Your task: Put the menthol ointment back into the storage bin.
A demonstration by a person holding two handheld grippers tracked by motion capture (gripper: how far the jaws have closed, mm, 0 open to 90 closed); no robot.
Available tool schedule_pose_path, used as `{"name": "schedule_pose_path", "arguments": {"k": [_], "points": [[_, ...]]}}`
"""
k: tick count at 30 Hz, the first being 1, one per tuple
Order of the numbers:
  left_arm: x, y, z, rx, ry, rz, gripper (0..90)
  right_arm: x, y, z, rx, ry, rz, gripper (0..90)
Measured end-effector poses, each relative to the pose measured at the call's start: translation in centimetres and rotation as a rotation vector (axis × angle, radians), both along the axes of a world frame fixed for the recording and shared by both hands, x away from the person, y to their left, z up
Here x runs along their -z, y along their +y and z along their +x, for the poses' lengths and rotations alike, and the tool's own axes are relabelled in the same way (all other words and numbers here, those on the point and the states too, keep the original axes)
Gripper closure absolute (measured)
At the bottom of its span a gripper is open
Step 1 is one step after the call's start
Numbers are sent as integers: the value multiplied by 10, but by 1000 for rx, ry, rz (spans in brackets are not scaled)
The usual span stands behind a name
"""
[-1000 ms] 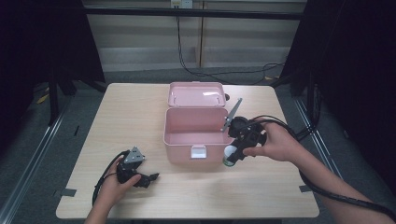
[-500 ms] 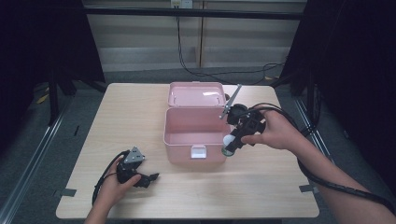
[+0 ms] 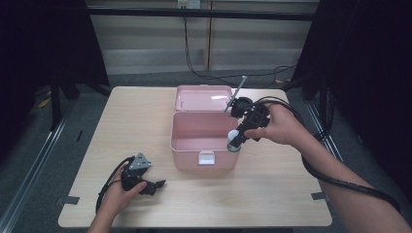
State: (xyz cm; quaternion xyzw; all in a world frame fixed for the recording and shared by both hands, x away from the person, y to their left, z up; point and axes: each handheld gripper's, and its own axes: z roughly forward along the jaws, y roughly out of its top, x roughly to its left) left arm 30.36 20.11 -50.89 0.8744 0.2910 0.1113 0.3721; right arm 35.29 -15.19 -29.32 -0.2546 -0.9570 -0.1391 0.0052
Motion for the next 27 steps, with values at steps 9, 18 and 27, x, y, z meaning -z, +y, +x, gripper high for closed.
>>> {"name": "schedule_pose_path", "arguments": {"k": [9, 18, 27], "points": [[0, 0, 0, 0, 0, 0, 84, 0, 1, 15, 54, -22, -14, 505], [0, 0, 0, 0, 0, 0, 85, 5, 6, 29, 89, -10, -35, 505], [0, 0, 0, 0, 0, 0, 84, 12, 14, 45, 131, -16, -43, 505]]}}
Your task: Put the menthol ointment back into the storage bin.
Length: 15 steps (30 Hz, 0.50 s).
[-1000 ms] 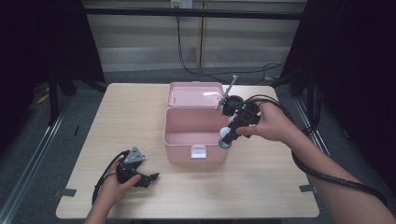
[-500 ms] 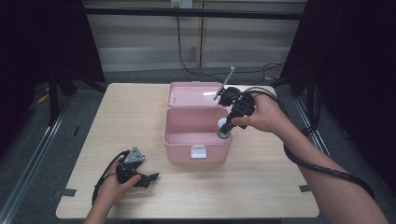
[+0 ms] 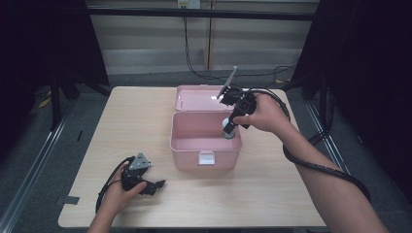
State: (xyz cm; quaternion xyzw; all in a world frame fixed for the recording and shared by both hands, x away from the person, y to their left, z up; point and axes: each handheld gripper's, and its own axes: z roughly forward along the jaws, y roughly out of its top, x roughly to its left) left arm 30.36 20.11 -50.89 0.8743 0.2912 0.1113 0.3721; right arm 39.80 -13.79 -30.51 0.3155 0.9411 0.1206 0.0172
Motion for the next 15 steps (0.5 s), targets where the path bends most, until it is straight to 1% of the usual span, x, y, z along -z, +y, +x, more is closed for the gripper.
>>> {"name": "schedule_pose_path", "arguments": {"k": [8, 10, 13, 15], "points": [[0, 0, 0, 0, 0, 0, 84, 11, 7, 11, 40, 9, -5, 505], [0, 0, 0, 1, 1, 0, 84, 14, 9, 13, 52, 17, -15, 505], [0, 0, 0, 2, 0, 1, 82, 19, 11, 16, 82, 26, -12, 505], [0, 0, 0, 2, 0, 1, 82, 21, 11, 17, 89, 22, -12, 505]]}}
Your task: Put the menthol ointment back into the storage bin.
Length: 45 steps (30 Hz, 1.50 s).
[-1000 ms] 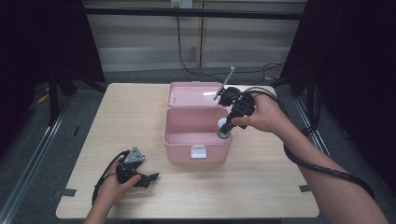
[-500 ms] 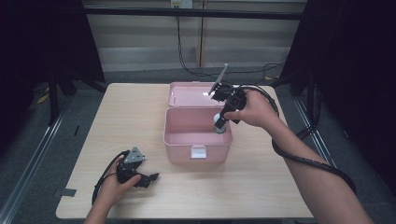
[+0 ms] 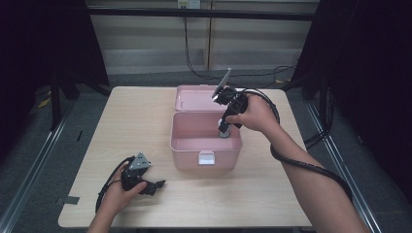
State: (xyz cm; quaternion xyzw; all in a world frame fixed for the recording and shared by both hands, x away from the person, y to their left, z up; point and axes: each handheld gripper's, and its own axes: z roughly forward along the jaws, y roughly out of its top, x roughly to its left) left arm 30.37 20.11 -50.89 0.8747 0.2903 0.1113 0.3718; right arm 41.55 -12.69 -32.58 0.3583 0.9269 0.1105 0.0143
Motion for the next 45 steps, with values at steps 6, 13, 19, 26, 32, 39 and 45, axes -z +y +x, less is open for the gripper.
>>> {"name": "schedule_pose_path", "arguments": {"k": [6, 13, 19, 26, 32, 39, 45], "points": [[0, 0, 0, 2, 2, -2, 81, 10, 2, 7, 65, 15, -6, 505], [0, 0, 0, 2, 2, -2, 80, 21, 5, 13, 94, 10, -10, 505], [0, 0, 0, 3, 3, -2, 80, 28, 7, 17, 140, 18, -9, 505], [0, 0, 0, 3, 3, -2, 80, 40, 9, 21, 184, 34, -24, 505], [0, 0, 0, 4, 2, -1, 80, 48, 8, 26, 212, 32, -30, 506], [0, 0, 0, 3, 3, -1, 80, 57, 11, 31, 236, 33, -28, 506], [0, 0, 0, 2, 3, -2, 80, 66, 11, 33, 250, 33, -21, 505]]}}
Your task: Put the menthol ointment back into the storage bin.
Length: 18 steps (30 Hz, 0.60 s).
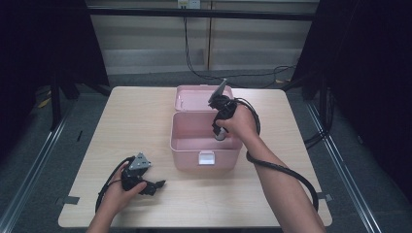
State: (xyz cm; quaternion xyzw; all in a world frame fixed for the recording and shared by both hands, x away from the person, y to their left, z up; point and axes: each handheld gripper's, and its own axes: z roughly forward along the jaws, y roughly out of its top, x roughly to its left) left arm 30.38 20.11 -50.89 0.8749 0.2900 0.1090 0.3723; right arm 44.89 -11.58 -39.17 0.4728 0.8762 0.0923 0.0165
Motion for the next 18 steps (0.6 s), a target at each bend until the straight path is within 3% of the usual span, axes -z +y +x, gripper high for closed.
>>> {"name": "schedule_pose_path", "arguments": {"k": [18], "points": [[0, 0, 0, -2, -1, 1, 80, 16, 10, 7, 22, -4, 10, 505]]}}
